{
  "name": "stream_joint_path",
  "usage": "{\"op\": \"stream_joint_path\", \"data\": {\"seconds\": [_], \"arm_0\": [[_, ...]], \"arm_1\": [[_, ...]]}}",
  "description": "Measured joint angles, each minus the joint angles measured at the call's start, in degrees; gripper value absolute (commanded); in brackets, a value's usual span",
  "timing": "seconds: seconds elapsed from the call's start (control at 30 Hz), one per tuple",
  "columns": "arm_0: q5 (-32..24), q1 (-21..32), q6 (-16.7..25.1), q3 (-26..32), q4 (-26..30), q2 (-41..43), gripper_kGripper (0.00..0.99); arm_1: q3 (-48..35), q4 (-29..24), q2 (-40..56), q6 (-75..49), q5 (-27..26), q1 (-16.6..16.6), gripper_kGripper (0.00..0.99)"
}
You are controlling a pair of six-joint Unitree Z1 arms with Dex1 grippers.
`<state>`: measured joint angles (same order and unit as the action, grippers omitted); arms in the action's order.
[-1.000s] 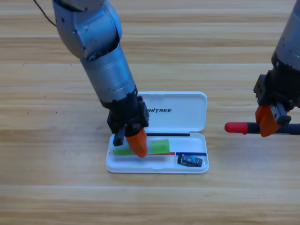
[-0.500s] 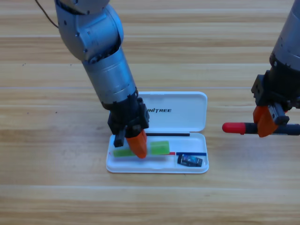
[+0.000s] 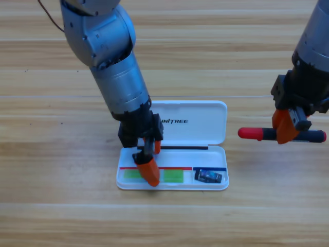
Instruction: Clean up eraser and pencils
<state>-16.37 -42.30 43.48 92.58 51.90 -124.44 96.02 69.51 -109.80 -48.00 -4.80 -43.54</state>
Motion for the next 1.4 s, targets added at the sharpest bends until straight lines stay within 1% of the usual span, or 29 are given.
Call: {"op": "stream_joint_path", "data": {"seconds": [0.2,0.3,0.43,0.57,0.7,0.77,0.83,0.93,1.07,1.2,1.37,1.4], "arm_0": [[0.5,0.0,-0.5,-0.3,0.0,0.5,0.99],[0.5,0.0,-0.9,-1.2,1.5,3.0,0.99],[0.5,-0.1,-1.2,-0.3,7.8,11.9,0.99],[0.4,1.3,-1.2,4.4,13.7,23.9,0.99],[0.4,6.5,-1.2,5.2,14.1,35.8,0.99],[0.0,10.5,-0.8,5.0,14.1,40.0,0.99],[-1.5,14.5,0.2,4.3,14.1,42.4,0.99],[-5.3,20.5,2.1,1.9,13.4,43.5,0.99],[-9.0,25.9,3.9,-2.3,11.8,43.4,0.99],[-11.1,29.2,4.9,-4.4,10.6,43.4,0.99],[-11.7,30.1,5.4,-5.9,10.3,43.4,0.99],[-12.0,30.2,5.5,-6.3,10.2,43.4,0.99]], "arm_1": [[3.5,0.0,-2.3,2.1,0.0,-2.1,0.0],[5.7,0.0,-4.9,2.7,0.0,-3.3,0.0],[9.4,0.0,-8.8,3.7,0.0,-4.9,0.0],[14.0,0.0,-13.0,4.1,0.1,-6.8,0.0],[19.6,0.5,-17.4,4.1,1.6,-8.2,0.0],[22.7,1.2,-19.8,4.2,2.1,-8.5,0.0],[25.1,1.8,-21.9,4.5,2.1,-8.6,0.0],[27.1,2.5,-24.3,4.6,2.1,-8.8,0.0],[30.0,3.4,-26.6,4.9,2.1,-9.2,0.0],[31.0,3.9,-27.5,4.9,2.1,-9.4,0.0],[31.8,4.0,-28.2,5.2,2.1,-9.5,0.0],[31.9,4.0,-28.5,5.3,2.1,-9.5,0.13]]}}
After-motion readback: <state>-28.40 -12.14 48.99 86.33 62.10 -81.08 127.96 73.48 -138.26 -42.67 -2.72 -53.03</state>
